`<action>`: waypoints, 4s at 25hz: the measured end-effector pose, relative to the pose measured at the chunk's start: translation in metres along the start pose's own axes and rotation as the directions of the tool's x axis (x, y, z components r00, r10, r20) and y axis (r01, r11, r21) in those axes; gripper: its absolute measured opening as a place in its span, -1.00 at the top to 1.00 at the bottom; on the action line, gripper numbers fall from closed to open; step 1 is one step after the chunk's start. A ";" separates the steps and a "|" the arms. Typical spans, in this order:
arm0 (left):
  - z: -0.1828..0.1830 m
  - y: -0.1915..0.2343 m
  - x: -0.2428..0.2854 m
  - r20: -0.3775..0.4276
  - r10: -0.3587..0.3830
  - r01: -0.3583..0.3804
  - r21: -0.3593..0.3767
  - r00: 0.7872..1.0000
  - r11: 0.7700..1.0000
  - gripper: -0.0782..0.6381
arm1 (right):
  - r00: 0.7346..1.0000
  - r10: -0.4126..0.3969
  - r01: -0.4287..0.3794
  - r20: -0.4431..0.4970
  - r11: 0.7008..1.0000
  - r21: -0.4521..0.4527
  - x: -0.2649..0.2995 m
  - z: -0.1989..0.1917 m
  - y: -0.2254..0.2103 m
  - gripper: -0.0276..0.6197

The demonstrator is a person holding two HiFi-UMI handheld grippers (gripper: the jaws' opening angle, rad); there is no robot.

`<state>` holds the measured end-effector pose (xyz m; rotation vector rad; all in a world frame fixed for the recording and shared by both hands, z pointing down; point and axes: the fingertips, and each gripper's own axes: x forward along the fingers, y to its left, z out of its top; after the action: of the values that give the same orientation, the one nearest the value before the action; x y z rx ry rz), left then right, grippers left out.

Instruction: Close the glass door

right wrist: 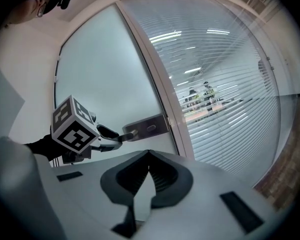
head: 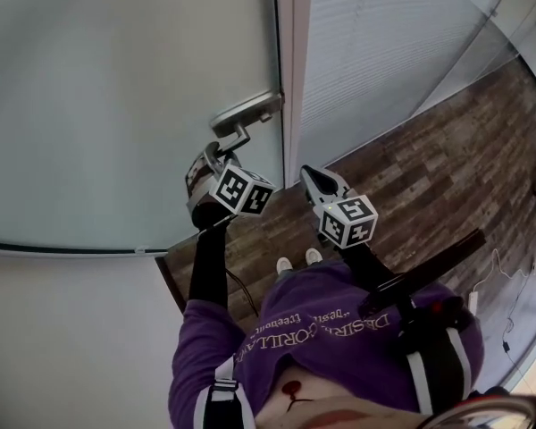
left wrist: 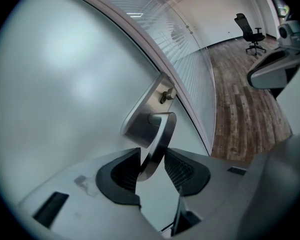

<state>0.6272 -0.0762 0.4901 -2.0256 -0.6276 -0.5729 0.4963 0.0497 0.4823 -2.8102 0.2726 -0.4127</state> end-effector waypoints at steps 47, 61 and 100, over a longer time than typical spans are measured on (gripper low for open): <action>-0.029 0.003 -0.027 0.053 0.147 -0.137 -0.164 0.988 0.977 0.33 | 0.996 0.086 -0.087 -0.004 0.995 -0.045 0.010 0.008 0.004 0.92; -0.055 -0.057 -0.092 0.301 0.228 0.145 -0.841 0.926 0.521 0.78 | 0.995 0.103 -0.102 0.014 0.993 -0.062 0.008 0.010 0.014 0.92; -0.042 -0.034 -0.098 0.325 0.267 0.148 -0.841 0.907 0.521 0.78 | 0.992 0.100 -0.091 0.075 0.989 -0.117 0.008 0.037 0.018 0.92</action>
<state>0.5244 -0.1175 0.4718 -3.1900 -0.5548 -0.4255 0.5129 0.0406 0.4452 -2.9017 0.4239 -0.2696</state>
